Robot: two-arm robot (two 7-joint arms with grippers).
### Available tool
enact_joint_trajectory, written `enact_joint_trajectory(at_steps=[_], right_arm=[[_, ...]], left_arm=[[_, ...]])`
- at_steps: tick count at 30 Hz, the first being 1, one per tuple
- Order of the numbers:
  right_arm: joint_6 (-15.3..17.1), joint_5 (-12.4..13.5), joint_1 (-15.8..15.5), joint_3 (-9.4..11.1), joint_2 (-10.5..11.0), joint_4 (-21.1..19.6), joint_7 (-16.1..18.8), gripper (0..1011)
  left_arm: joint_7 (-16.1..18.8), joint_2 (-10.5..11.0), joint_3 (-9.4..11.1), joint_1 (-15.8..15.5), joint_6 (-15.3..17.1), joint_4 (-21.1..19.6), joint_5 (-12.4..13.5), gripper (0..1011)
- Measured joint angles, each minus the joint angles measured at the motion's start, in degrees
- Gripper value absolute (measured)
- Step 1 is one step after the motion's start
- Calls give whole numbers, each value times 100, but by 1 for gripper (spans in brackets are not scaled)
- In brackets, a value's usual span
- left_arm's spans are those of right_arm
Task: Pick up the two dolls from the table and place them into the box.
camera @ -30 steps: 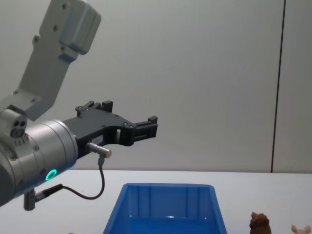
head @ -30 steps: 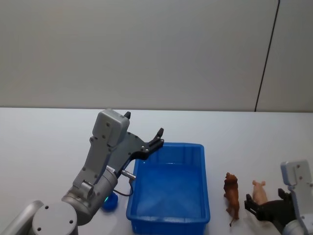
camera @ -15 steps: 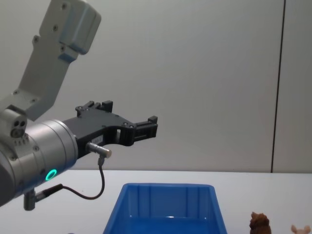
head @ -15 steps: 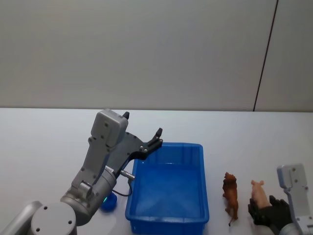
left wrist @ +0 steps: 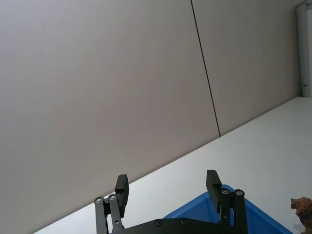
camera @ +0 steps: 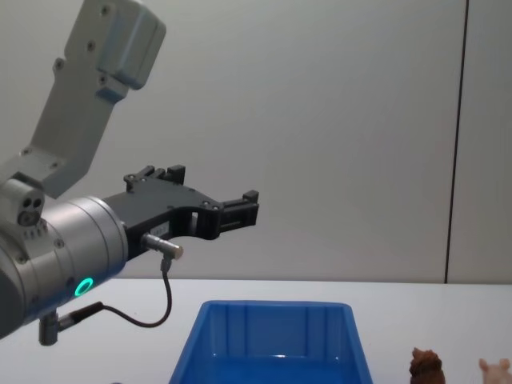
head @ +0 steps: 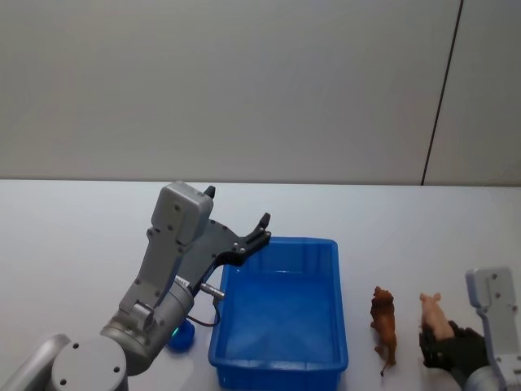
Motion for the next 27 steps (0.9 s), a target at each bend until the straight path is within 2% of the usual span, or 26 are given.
enact_joint_trajectory(at_steps=[7,12,24,27], right_arm=[[-163,-94,-16,16,-1,-193,4,380],[-310,-167,-14,18,10,-303,156,380],[-596,-275,90,-9,27,-449,888,380],[-661,-296,143,-32,18,-450,1196,380]], left_arm=[[0,0,0,0,0,0,0,1002],[0,0,0,0,0,0,0,1002],[0,0,0,0,0,0,0,1002],[0,0,0,0,0,0,0,1002]])
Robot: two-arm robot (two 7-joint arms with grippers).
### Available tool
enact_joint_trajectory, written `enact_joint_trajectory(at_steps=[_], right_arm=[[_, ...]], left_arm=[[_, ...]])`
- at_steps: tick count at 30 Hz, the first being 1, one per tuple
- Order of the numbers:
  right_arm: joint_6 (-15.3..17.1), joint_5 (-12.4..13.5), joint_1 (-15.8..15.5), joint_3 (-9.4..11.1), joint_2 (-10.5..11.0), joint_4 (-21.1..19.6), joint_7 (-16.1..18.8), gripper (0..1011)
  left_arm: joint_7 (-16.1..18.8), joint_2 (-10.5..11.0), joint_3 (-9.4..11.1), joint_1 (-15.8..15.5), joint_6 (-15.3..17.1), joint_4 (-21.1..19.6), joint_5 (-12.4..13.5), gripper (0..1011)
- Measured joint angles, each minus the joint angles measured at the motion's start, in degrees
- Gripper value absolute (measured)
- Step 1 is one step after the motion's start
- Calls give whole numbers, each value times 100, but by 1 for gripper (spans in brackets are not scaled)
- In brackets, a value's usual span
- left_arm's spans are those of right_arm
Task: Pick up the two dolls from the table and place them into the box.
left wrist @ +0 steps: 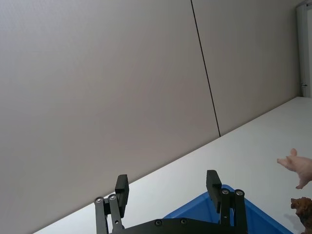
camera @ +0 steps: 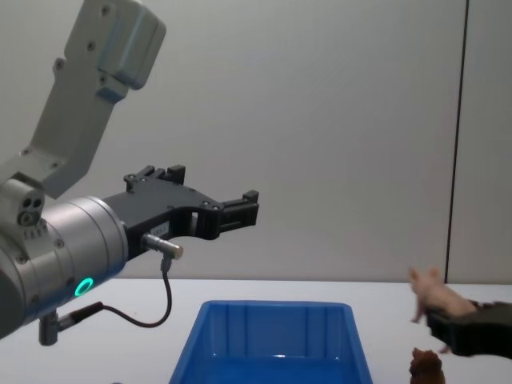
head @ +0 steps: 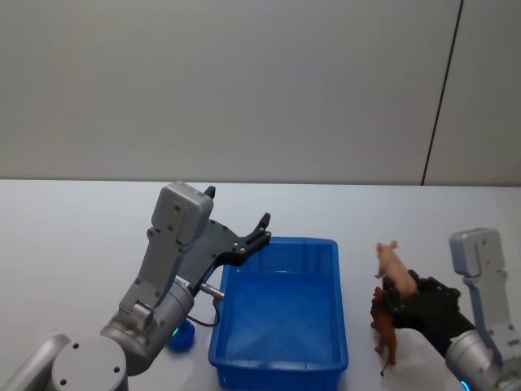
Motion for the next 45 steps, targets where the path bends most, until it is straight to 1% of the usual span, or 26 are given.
enact_joint_trajectory(at_steps=[1,6,9,12,15,20,21,24,25,26,28,29,30,31,32,33,35,37,38,40,41,43,44,45], right_arm=[[-7,-3,11,-6,-2,0,36,380],[-66,-29,91,-45,-24,36,414,380],[-103,-52,167,-88,-56,94,710,380],[-124,-71,215,-115,-80,135,904,379],[-152,-99,309,-169,-129,233,1202,380],[-179,-143,435,-239,-205,391,1574,380],[-184,-162,490,-272,-241,467,1714,380],[-187,-184,561,-314,-289,574,1876,394],[-187,-192,590,-331,-308,619,1927,423],[-188,-204,632,-354,-336,685,2014,481],[-189,-216,695,-390,-380,794,2131,551],[-189,-219,706,-395,-388,812,2157,569],[-189,-225,742,-414,-416,873,2200,612],[-189,-225,742,-414,-416,873,2200,612],[-189,-230,766,-428,-437,918,2221,676],[-189,-232,777,-435,-447,941,2225,687],[-189,-236,797,-448,-466,983,2226,754],[-189,-243,815,-462,-485,1018,2206,809],[-189,-247,819,-469,-495,1035,2168,863],[-191,-250,820,-474,-501,1041,2107,899],[-194,-254,819,-478,-505,1042,2042,942],[-196,-258,811,-479,-505,1041,1974,974],[-197,-264,795,-480,-504,1029,1886,1001],[-197,-267,787,-480,-503,1020,1843,1001]], left_arm=[[0,0,0,0,0,0,0,1002],[0,0,0,0,0,0,0,1002],[0,0,0,0,0,0,0,1002],[0,0,0,0,0,0,0,1002],[0,0,0,0,0,0,0,1002],[0,0,0,0,0,0,0,1002],[0,0,0,0,0,0,0,1002],[0,0,0,0,0,0,0,1002],[0,0,0,0,0,0,0,1002],[0,0,0,0,0,0,0,1002],[0,0,0,0,0,0,0,1002],[0,0,0,0,0,0,0,1002],[0,0,0,0,0,0,0,1002],[0,0,0,0,0,0,0,1002],[0,0,0,0,0,0,0,1002],[0,0,0,0,0,0,0,1002],[0,0,0,0,0,0,0,1002],[0,0,0,0,0,0,0,1002],[0,0,0,0,0,0,0,1002],[0,0,0,0,0,0,0,1002],[0,0,0,0,0,0,0,1002],[0,0,0,0,0,0,0,1002],[0,0,0,0,0,0,0,1002],[0,0,0,0,0,0,0,1002]])
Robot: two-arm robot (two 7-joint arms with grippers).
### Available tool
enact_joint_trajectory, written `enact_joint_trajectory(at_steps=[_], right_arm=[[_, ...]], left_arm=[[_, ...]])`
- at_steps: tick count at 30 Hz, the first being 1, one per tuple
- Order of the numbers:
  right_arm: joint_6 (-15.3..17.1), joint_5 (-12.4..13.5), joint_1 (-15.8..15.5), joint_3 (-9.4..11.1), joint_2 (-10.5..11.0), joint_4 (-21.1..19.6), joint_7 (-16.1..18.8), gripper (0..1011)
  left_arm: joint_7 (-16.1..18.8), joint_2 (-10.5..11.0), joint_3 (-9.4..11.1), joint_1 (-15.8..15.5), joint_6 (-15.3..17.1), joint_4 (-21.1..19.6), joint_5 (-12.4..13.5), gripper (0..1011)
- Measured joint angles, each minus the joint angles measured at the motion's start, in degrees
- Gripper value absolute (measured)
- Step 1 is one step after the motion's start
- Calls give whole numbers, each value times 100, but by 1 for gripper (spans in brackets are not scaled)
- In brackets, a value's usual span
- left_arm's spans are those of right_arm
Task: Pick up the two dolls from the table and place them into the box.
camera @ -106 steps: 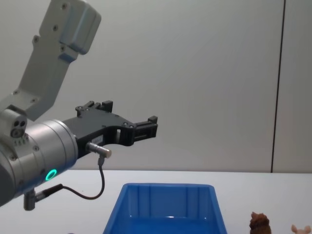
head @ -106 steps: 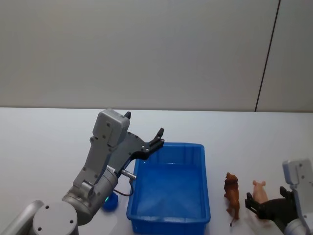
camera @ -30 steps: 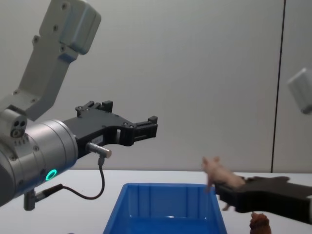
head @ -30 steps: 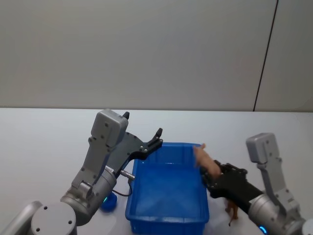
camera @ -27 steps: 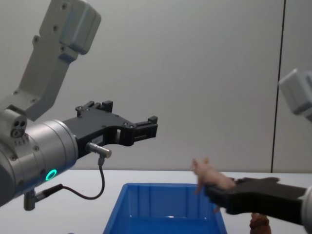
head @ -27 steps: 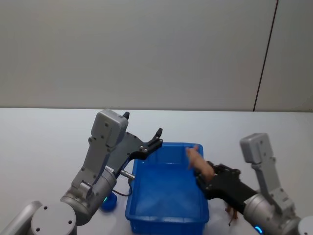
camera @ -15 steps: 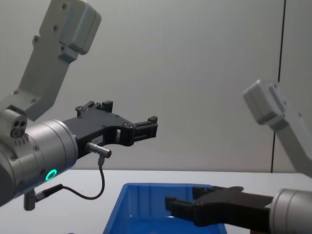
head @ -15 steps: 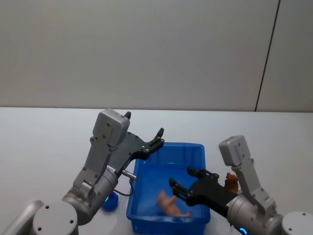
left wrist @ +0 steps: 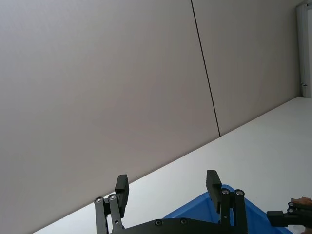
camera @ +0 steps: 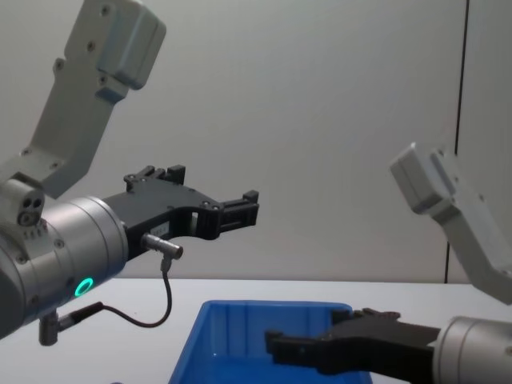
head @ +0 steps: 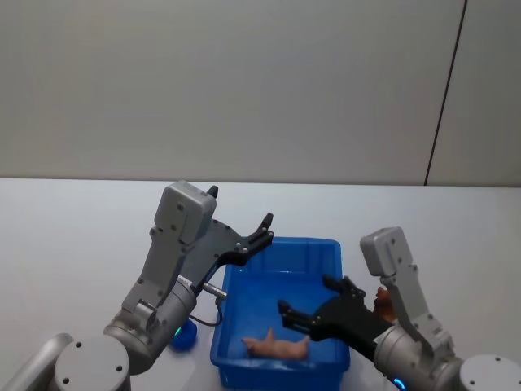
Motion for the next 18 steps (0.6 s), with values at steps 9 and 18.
enact_joint_trajectory(at_steps=[9,18], right_arm=[[23,-39,-206,21,68,-257,-641,1001],[132,-103,-500,61,173,-615,-1420,1001]], left_arm=[[0,0,0,0,0,0,0,1002],[0,0,0,0,0,0,0,1002]])
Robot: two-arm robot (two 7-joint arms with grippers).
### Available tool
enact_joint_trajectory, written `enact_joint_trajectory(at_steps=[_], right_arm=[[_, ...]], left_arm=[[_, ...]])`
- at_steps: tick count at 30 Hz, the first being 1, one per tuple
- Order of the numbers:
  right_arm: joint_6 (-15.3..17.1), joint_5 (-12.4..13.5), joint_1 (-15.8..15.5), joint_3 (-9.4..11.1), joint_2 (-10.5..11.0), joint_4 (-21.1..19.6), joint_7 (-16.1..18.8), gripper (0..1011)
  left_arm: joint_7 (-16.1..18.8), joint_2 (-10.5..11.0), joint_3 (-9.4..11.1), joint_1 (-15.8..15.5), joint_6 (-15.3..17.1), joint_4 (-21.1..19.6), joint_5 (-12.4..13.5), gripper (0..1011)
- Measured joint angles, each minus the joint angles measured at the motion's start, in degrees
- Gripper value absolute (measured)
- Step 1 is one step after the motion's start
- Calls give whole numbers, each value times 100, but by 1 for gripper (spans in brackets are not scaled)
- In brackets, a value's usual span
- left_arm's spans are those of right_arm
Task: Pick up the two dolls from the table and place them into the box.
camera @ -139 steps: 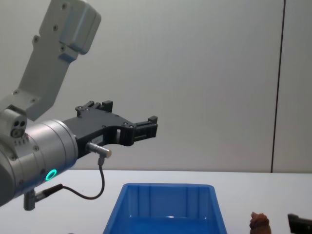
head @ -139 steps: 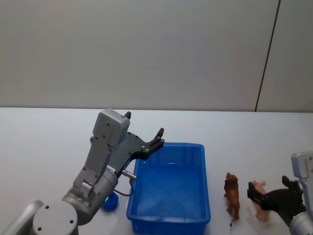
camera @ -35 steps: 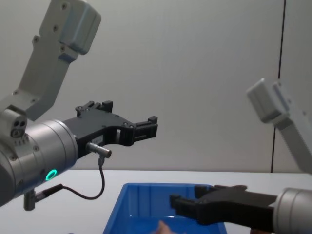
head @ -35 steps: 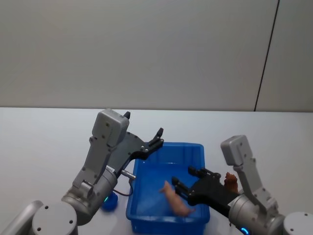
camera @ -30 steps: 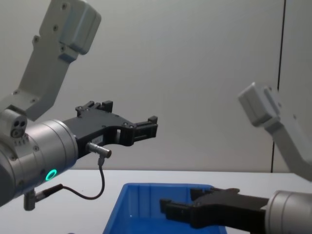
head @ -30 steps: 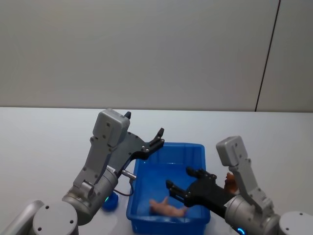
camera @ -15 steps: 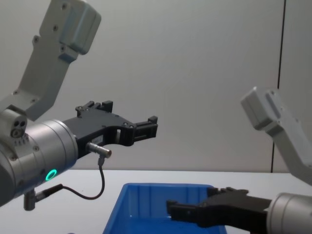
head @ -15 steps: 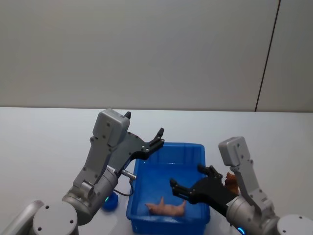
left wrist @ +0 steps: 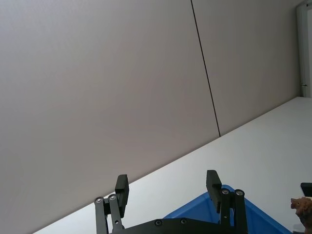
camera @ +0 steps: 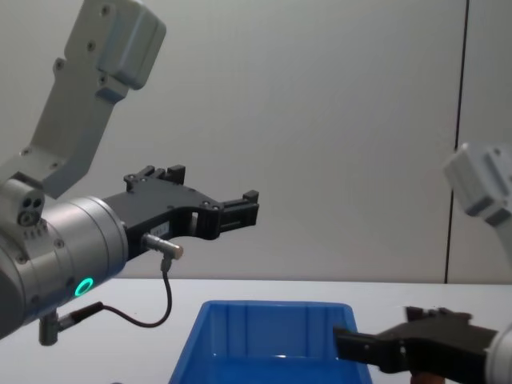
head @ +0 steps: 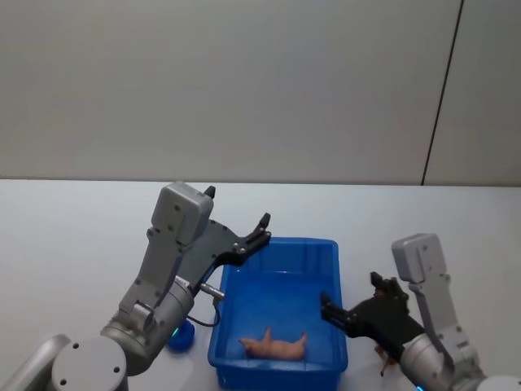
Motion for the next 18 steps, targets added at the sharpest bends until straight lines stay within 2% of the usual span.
enact_joint_trajectory(at_steps=[1,6,18], right_arm=[[0,0,0,0,0,0,0,1001],[106,-46,-227,24,70,-243,-513,1001],[244,-92,-474,57,125,-423,-1018,1001]], left_arm=[[0,0,0,0,0,0,0,1002],[0,0,0,0,0,0,0,1002],[0,0,0,0,0,0,0,1002]])
